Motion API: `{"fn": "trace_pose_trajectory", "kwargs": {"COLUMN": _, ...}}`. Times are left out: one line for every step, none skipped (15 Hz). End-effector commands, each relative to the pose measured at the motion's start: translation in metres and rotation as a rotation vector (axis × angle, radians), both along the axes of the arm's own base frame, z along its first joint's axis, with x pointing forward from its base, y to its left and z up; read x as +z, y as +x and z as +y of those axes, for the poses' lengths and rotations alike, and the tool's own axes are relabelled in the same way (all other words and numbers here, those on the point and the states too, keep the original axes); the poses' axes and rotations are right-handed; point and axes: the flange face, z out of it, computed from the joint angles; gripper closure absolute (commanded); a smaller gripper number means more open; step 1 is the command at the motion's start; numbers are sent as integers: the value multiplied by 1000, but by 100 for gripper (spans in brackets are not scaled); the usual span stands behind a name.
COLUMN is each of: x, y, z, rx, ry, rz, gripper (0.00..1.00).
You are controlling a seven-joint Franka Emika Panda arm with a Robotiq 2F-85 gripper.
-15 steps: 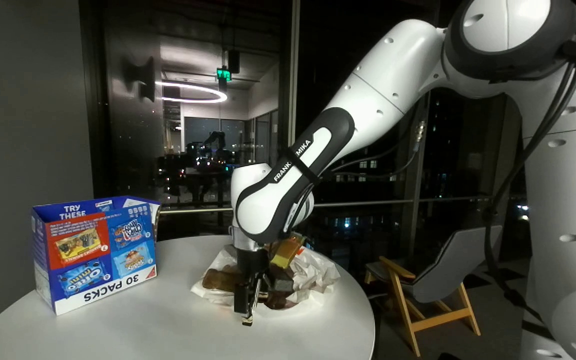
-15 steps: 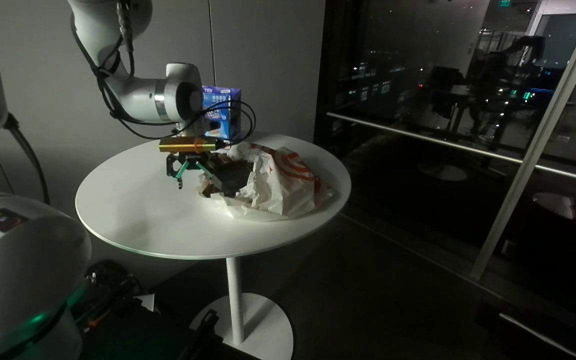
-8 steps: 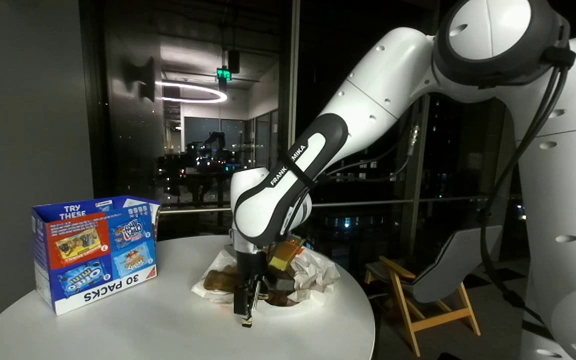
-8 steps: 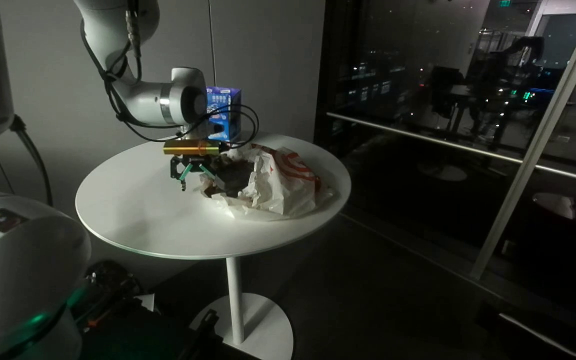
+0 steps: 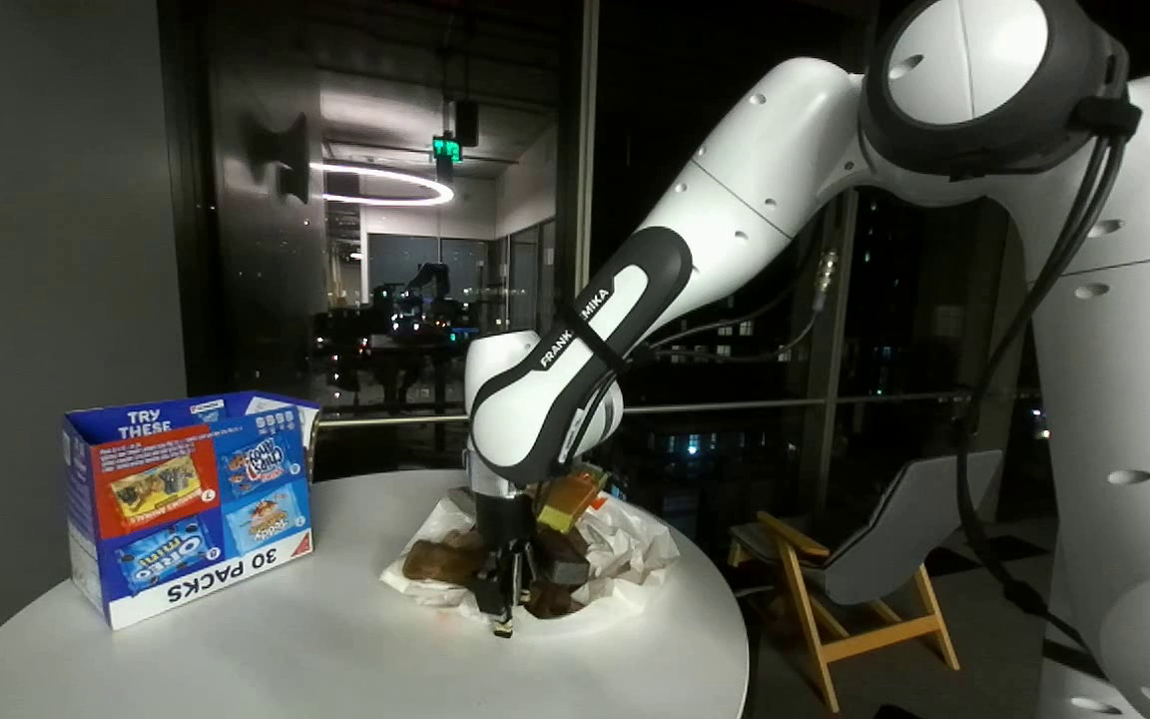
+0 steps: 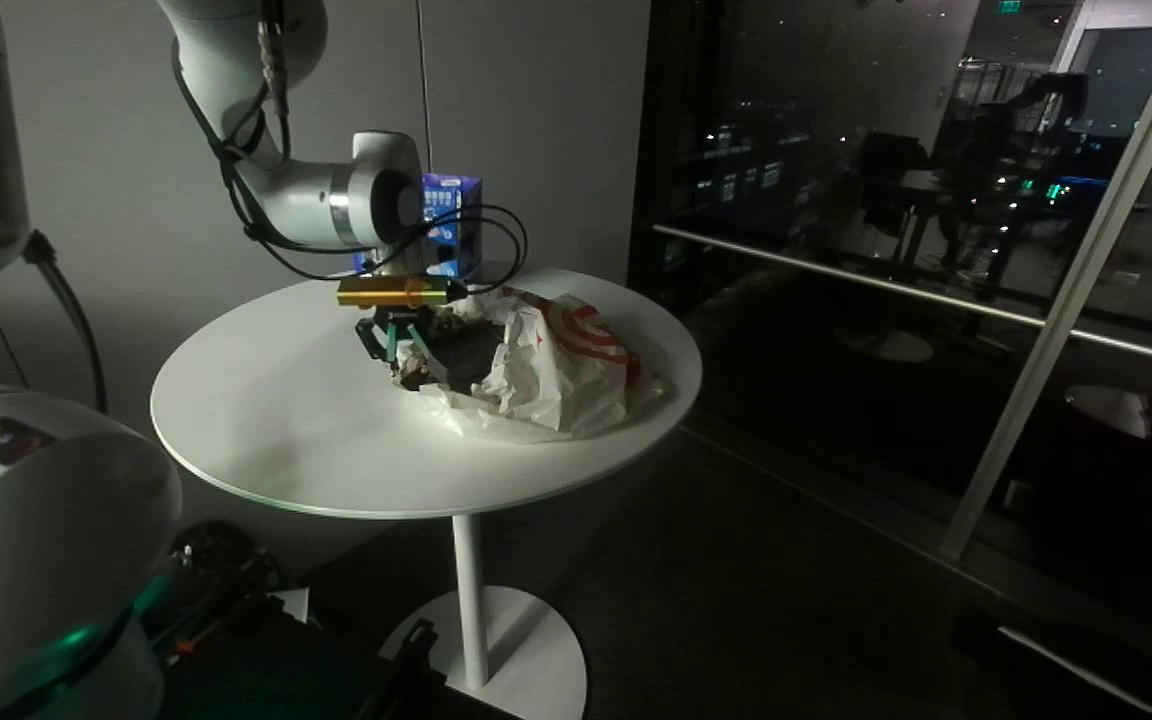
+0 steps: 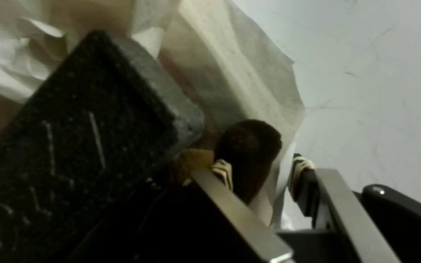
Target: Move the plastic bag to the left and put the toy moose and eraser inside the plastic bag
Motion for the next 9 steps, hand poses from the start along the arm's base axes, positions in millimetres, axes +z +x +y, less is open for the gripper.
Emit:
{"fn": "trace_pose_trajectory", "kwargs": {"x": -4, "y": 5, "z": 1, "rx": -8, "ry": -2, "rz": -20, "gripper": 86}}
{"fn": "trace_pose_trajectory", "kwargs": {"x": -4, "y": 6, "z": 1, "rx": -8, "ry": -1, "rz": -17, "gripper": 95}}
{"fn": "trace_pose_trajectory", "kwargs": {"x": -4, "y": 6, "z": 0, "rx": -10, "ry": -1, "rz": -17, "gripper": 96}}
{"fn": "trace_pose_trajectory", "kwargs": {"x": -4, "y": 6, "z": 0, "rx": -11, "ry": 2, "rz": -15, "gripper": 97}}
{"fn": "trace_pose_trajectory", "kwargs": {"x": -5, "y": 6, "z": 1, "rx": -5, "ry": 23, "rz": 7, "gripper": 97}}
{"fn": "trace_pose_trajectory", "kwargs": {"x": -6, "y": 6, "z": 3, "rx": 2, "ry": 52, "rz": 27, "gripper": 94}}
{"fn": "trace_pose_trajectory", "kwargs": {"x": -6, "y": 5, "z": 7, "rx": 29, "ry": 125, "rz": 64, "gripper": 94}}
{"fn": "trace_pose_trajectory", "kwargs": {"x": -4, "y": 3, "z": 12, "rx": 54, "ry": 172, "rz": 82, "gripper": 93}}
{"fn": "trace_pose_trajectory", "kwargs": {"x": 2, "y": 3, "z": 15, "rx": 82, "ry": 218, "rz": 92, "gripper": 93}}
